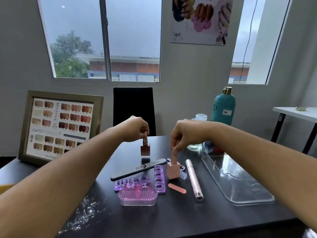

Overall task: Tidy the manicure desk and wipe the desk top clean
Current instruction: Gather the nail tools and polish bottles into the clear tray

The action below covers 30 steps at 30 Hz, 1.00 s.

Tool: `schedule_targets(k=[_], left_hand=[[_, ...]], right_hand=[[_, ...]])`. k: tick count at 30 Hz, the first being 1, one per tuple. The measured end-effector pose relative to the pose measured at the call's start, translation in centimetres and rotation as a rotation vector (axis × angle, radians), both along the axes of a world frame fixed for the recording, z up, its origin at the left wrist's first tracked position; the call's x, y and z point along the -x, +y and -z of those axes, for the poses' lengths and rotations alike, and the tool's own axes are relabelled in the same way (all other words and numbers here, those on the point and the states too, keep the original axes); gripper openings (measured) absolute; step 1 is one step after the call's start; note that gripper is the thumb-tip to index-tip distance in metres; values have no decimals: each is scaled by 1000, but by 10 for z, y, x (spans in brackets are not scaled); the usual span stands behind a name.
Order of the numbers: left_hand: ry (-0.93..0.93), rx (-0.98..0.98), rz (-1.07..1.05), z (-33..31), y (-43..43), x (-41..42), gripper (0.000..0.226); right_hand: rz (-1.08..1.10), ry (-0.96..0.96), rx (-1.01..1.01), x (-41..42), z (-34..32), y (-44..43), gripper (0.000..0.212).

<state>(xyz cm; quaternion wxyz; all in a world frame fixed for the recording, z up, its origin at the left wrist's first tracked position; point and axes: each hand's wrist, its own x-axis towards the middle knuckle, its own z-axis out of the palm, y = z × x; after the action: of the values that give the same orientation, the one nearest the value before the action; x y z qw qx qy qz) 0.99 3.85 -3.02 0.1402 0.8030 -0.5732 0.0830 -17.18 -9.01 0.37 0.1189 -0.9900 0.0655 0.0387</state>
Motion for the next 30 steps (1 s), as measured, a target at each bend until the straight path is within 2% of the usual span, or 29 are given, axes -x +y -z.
schedule_targets(k=[6, 13, 20, 30], left_hand=[[-3, 132, -2, -8, -36, 10, 16], [23, 127, 12, -1, -83, 15, 19], [34, 117, 28, 14, -122, 13, 17], [25, 77, 27, 17, -139, 13, 30]], right_hand=[[97, -122, -5, 8, -33, -44, 4], [233, -122, 99, 6, -25, -84, 11], [239, -72, 90, -3, -7, -96, 18], [218, -98, 120, -5, 3, -98, 18]])
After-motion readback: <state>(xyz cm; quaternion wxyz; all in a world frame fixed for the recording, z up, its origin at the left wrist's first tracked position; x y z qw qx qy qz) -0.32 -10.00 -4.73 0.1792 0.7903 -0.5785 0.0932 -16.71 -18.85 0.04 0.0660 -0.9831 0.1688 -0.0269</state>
